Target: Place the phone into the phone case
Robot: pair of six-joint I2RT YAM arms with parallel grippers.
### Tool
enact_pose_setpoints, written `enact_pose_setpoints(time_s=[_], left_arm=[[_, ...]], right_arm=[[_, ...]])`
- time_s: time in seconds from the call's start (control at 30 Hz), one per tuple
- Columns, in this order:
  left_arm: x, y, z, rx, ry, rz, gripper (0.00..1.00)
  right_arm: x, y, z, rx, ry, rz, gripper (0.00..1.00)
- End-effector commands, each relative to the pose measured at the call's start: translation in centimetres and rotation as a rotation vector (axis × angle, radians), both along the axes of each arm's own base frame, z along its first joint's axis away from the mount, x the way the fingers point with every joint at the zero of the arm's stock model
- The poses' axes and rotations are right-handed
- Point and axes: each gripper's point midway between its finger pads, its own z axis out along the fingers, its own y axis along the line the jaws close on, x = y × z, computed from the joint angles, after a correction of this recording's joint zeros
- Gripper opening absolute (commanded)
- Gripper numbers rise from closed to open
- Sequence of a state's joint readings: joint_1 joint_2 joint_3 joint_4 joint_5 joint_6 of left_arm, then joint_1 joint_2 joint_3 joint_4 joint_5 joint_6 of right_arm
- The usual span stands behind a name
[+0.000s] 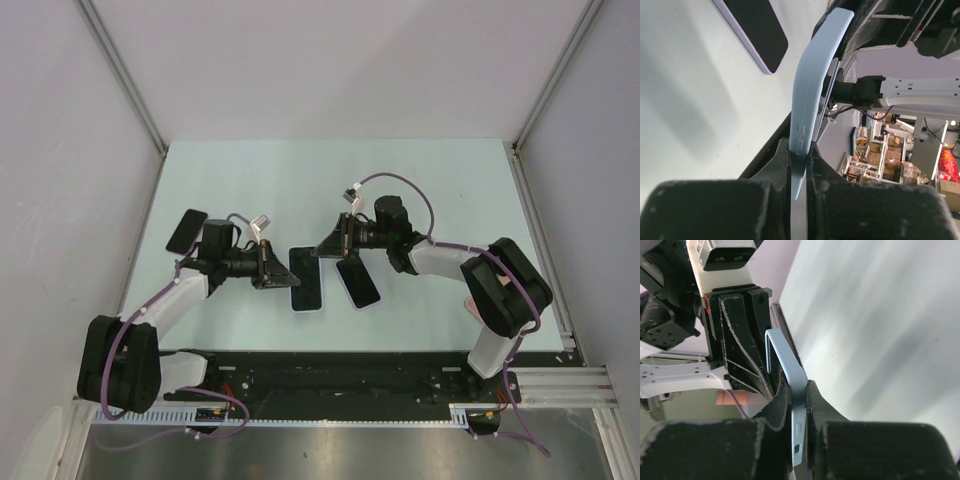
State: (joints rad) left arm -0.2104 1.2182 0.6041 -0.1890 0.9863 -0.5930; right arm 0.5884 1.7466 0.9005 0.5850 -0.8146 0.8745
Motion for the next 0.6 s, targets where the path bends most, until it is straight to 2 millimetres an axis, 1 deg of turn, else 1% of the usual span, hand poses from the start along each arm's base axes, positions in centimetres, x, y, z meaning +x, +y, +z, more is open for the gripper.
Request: enact_pose_setpoints(time_s=[0.0,0.07,0.1,0.13,0.17,0.23,0.27,0.37,0.4,0.43,0.53,0.57], left_arm=[[0.8,0.9,-2.7,0.125,0.039,0.066,0.00],[0.7,0.7,-3.1,0.112,0.059,0.060,0.02],[0.6,0.6,-3.4,0.104,0.066,0.064,0.06],[0.6,0.4,-3.6,0.100,0.074,0.058,0.12],[0.6,0.3,-3.7,0.101,0.076,0.057,0.23],[0.8,0.5,-4.0,0.113,0.076,0.064,0.30],[0.9,0.5,-4.0,0.120,0.076,0.070,0.37],[1.2,0.6,-4.3,0.132,0.084,0.081,0.46],[1.2,0.6,-4.3,0.128,0.084,0.076,0.47],[1.2,0.6,-4.3,0.129,0.084,0.075,0.50],[1.4,1.0,-4.5,0.166,0.078,0.092,0.56],[1.6,1.2,-4.5,0.184,0.068,0.101,0.60]], right_arm=[[2.2,-0.5,2.6,-0.062,-0.193,-0.082,0.01],[2.2,-0.6,1.7,-0.083,-0.185,-0.080,0.02],[2.2,-0.6,1.2,-0.097,-0.172,-0.077,0.01],[2.2,-0.7,0.8,-0.109,-0.168,-0.075,0.00],[2.0,-0.7,0.0,-0.122,-0.150,-0.063,0.00],[1.7,-0.9,-0.8,-0.136,-0.128,-0.044,0.00],[1.4,-0.9,-1.4,-0.144,-0.110,-0.025,0.00],[1.1,-1.1,-2.8,-0.165,-0.079,-0.006,0.00],[1.0,-1.1,-3.0,-0.168,-0.069,-0.001,0.00],[0.9,-1.2,-3.2,-0.171,-0.061,0.006,0.00],[0.6,-1.3,-4.1,-0.185,-0.045,0.023,0.00],[0.6,-1.3,-4.3,-0.186,-0.040,0.027,0.00]])
